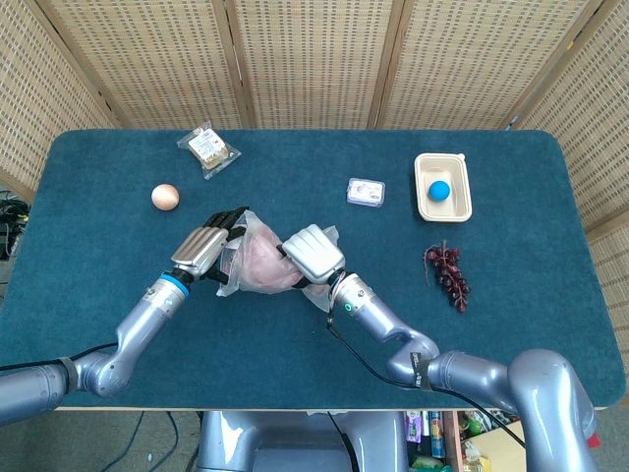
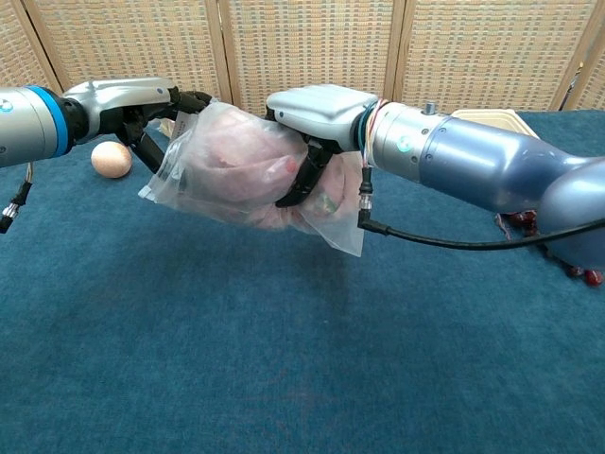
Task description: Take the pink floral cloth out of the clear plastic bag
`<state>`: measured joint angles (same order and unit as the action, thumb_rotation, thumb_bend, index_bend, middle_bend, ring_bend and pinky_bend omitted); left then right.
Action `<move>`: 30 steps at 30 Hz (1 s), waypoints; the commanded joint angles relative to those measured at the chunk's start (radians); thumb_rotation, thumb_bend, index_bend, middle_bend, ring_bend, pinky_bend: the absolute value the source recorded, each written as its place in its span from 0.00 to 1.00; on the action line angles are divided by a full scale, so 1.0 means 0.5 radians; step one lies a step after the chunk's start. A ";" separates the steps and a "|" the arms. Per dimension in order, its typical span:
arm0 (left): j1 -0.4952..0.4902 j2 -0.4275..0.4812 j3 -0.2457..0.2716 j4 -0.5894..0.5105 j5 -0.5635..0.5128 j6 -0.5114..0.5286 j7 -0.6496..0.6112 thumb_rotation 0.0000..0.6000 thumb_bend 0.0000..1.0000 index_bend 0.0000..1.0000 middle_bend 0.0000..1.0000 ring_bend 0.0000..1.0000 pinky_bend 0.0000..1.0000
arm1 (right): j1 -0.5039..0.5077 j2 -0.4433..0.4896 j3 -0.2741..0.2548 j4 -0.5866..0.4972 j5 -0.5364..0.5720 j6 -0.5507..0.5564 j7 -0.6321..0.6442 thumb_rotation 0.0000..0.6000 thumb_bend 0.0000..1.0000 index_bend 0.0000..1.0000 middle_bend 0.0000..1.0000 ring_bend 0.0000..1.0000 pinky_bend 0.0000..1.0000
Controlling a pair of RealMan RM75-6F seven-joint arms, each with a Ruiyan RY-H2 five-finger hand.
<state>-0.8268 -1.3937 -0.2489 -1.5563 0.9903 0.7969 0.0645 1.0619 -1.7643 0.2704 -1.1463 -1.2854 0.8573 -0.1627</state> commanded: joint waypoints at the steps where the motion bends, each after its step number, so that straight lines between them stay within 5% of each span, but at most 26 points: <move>1: -0.019 0.001 0.023 0.026 0.004 -0.029 0.025 1.00 0.45 0.53 0.00 0.00 0.00 | -0.002 0.003 -0.002 -0.003 0.002 0.000 0.001 1.00 0.40 0.67 0.78 0.69 0.62; 5: -0.026 -0.011 0.037 0.040 0.008 -0.025 0.034 1.00 0.48 0.64 0.00 0.00 0.00 | -0.006 0.004 -0.007 -0.009 0.001 0.002 -0.002 1.00 0.40 0.67 0.78 0.69 0.62; 19: -0.039 -0.097 0.089 0.176 0.173 0.031 0.034 1.00 0.48 0.64 0.00 0.00 0.00 | -0.060 0.090 -0.013 -0.116 0.045 -0.016 0.044 1.00 0.40 0.67 0.76 0.69 0.62; 22: -0.046 -0.147 0.099 0.248 0.264 0.030 -0.035 1.00 0.48 0.64 0.00 0.00 0.00 | -0.097 0.158 -0.022 -0.181 0.076 -0.040 0.084 1.00 0.40 0.62 0.61 0.63 0.61; 25: -0.049 -0.196 0.107 0.331 0.335 0.032 -0.101 1.00 0.48 0.64 0.00 0.00 0.00 | -0.133 0.254 -0.045 -0.279 0.097 -0.070 0.088 1.00 0.38 0.45 0.36 0.44 0.52; 30: -0.062 -0.226 0.119 0.416 0.380 0.008 -0.142 1.00 0.48 0.64 0.00 0.00 0.00 | -0.214 0.507 -0.127 -0.535 0.168 -0.128 -0.032 1.00 0.18 0.18 0.03 0.17 0.34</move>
<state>-0.8556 -1.5033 -0.1914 -1.3529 1.1770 0.8035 -0.0042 0.9790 -1.5667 0.2312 -1.3581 -1.2217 0.8096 -0.1453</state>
